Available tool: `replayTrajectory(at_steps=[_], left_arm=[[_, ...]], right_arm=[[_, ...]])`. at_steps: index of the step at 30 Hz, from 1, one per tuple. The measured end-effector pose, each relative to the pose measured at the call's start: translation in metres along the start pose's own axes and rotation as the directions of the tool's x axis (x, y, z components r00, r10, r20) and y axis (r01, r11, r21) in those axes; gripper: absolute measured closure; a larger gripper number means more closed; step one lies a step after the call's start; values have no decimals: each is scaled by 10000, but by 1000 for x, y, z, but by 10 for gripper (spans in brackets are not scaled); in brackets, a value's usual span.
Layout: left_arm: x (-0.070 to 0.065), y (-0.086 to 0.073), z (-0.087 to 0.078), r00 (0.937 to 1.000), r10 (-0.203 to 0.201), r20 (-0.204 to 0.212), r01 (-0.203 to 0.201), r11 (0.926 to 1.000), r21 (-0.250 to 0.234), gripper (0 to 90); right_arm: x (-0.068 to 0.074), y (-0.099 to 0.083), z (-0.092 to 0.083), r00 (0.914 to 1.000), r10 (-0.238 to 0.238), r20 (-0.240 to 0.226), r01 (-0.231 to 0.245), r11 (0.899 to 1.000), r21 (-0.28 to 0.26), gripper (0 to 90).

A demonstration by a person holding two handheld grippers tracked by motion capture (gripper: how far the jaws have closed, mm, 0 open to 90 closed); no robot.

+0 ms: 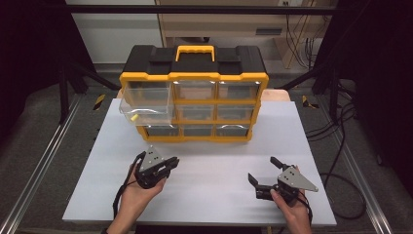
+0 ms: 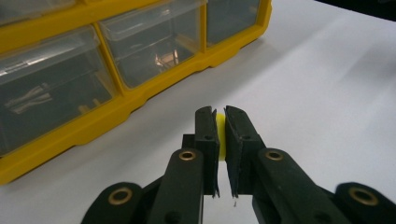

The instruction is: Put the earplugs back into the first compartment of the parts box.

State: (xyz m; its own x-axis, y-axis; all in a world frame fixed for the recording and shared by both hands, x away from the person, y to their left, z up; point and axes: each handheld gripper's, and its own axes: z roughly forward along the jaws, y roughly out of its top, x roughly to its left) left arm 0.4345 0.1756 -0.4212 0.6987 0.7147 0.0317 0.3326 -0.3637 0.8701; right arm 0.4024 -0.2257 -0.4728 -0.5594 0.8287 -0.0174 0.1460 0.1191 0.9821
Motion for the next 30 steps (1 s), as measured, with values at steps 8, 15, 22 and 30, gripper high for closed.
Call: replayTrajectory(at_steps=[8,15,22,30], left_arm=[[2,11,-12,9999,-22,-103,18,9989,-466,841],[5,22,-25,9999,-97,-122,86,9962,-866,843],[5,31,-34,9999,-69,-74,61,9941,-1087,844],[5,42,-44,10000,22,-58,-29,9916,-1290,845]], right_arm=[[-1,0,0,10000,-73,13,73,10000,-16,23],[-1,0,0,10000,-75,12,75,10000,-26,23],[-1,0,0,10000,-88,4,88,10000,-29,22],[-1,0,0,9999,-109,-40,108,9999,-45,21]])
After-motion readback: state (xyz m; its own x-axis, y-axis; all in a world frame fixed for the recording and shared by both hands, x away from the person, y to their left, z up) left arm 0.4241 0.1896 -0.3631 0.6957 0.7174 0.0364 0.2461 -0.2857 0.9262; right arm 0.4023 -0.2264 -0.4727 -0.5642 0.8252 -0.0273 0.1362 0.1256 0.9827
